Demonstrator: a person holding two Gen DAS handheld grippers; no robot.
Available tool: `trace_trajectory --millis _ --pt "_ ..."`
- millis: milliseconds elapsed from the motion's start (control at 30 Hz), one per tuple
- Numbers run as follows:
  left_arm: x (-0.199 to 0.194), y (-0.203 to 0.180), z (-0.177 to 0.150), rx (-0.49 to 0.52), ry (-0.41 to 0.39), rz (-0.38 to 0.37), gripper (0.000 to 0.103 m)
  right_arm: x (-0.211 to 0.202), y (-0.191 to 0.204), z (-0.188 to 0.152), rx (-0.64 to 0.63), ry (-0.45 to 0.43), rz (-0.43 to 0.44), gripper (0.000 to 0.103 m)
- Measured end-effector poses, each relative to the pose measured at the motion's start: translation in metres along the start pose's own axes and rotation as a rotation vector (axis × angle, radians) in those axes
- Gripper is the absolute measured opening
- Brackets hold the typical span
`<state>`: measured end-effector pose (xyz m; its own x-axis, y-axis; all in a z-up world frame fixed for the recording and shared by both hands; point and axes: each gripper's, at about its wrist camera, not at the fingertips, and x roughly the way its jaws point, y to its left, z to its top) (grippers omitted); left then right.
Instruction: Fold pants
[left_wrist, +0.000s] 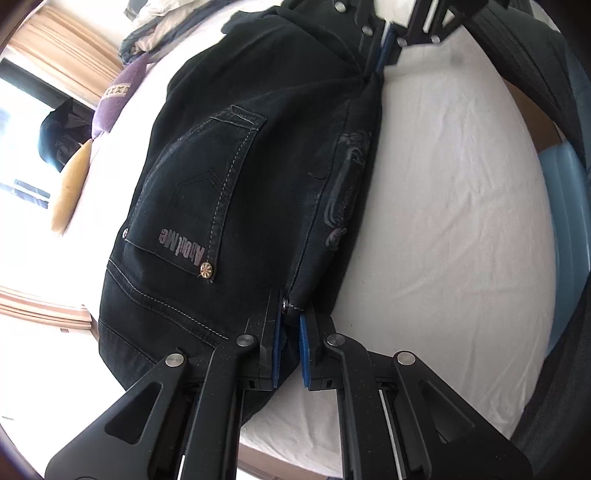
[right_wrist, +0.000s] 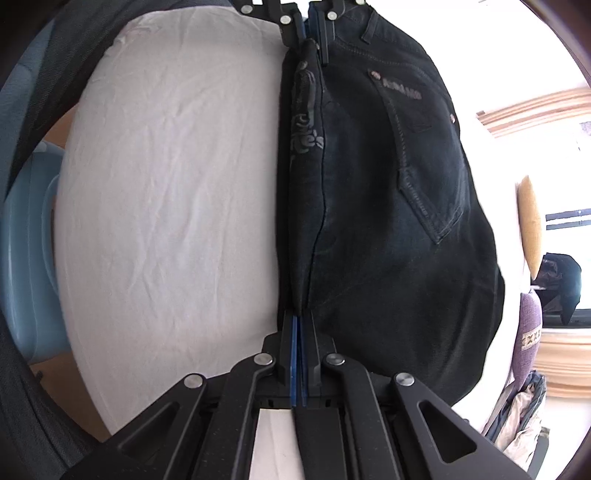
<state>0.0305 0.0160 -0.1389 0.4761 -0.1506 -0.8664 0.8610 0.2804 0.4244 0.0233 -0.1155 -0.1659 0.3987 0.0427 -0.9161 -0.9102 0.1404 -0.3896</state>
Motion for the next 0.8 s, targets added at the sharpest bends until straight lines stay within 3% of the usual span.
trace_trajectory --millis 100,167,200,267,300,333,400,533,667,800 --pt "-0.002 0.005 -0.003 -0.056 -0.016 0.012 0.012 0.0 -0.009 -0.003 0.101 -0.024 -0.002 0.004" --pt "-0.004 0.009 -0.003 -0.093 0.019 0.031 0.027 -0.002 -0.016 -0.009 0.175 -0.048 -0.017 0.006" --pt "-0.008 0.012 -0.003 -0.113 0.04 0.034 0.031 -0.004 -0.02 -0.012 0.22 -0.056 -0.036 0.015" --pt "-0.019 0.019 -0.006 -0.158 0.062 0.021 0.064 -0.011 -0.035 -0.024 0.345 -0.08 -0.026 0.038" --pt "-0.025 0.023 -0.007 -0.173 0.065 0.032 0.066 -0.017 -0.043 -0.032 0.417 -0.111 0.009 0.063" --pt "-0.032 0.027 -0.006 -0.189 0.069 0.053 0.066 -0.026 -0.05 -0.042 0.496 -0.155 0.027 0.073" --pt "-0.043 0.04 -0.001 -0.247 0.059 0.074 0.066 -0.04 -0.071 -0.07 0.673 -0.213 0.049 0.073" --pt "-0.05 0.066 0.038 -0.423 -0.057 0.049 0.066 -0.053 -0.126 -0.155 1.117 -0.329 0.086 0.073" --pt "-0.014 0.081 0.086 -0.533 -0.107 0.001 0.066 -0.055 -0.172 -0.255 1.539 -0.456 0.082 0.073" --pt "0.038 0.094 0.118 -0.665 -0.081 -0.081 0.066 -0.029 -0.221 -0.337 1.852 -0.607 0.125 0.067"
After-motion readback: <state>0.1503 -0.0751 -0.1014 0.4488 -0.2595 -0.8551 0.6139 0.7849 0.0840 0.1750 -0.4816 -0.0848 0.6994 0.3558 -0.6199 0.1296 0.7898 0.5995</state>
